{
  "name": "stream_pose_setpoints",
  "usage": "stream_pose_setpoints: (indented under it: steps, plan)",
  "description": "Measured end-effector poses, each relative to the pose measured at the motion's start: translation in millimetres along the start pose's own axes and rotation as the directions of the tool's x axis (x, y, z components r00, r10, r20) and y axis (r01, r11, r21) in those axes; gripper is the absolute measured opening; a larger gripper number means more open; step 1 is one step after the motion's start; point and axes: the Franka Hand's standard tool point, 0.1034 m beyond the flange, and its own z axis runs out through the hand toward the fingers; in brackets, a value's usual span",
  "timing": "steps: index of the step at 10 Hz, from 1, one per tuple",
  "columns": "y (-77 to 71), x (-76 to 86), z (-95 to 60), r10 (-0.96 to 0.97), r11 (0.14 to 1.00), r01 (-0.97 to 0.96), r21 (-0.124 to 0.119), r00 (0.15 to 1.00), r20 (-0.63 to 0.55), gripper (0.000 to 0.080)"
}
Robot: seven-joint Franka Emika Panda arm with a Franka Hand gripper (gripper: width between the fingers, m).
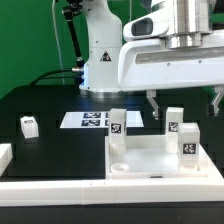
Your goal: Assemble square table
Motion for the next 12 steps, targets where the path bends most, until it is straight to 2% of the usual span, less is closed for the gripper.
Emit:
stream_pose_setpoints:
  steps: [1, 5, 6, 7, 8, 9, 12]
  plan:
    - [-4.5, 2.0, 5.0, 0.017, 1.000, -0.017, -0.003, 1.000, -0.002, 0.0649]
    - [-1.1, 0.6, 6.4, 0.015, 1.000, -0.015, -0.005, 1.000, 0.006, 0.0649]
    - [6.3, -0.5, 7.2, 0.005, 1.000, -0.005, -0.006, 0.998, 0.056, 0.0649]
    - [15.9, 6.6, 9.4, 0.026, 1.000, -0.025, -0.007, 0.993, 0.115, 0.0649]
    - [18.9, 14.0, 16.1, 0.032, 0.999, -0.031, -0.008, 0.993, 0.112, 0.0649]
    - [14.4, 12.0, 21.1, 0.055, 0.998, -0.054, -0.012, 0.994, 0.092, 0.0649]
    - [14.9, 11.2, 21.9, 0.060, 0.998, -0.059, -0.013, 0.993, 0.097, 0.0649]
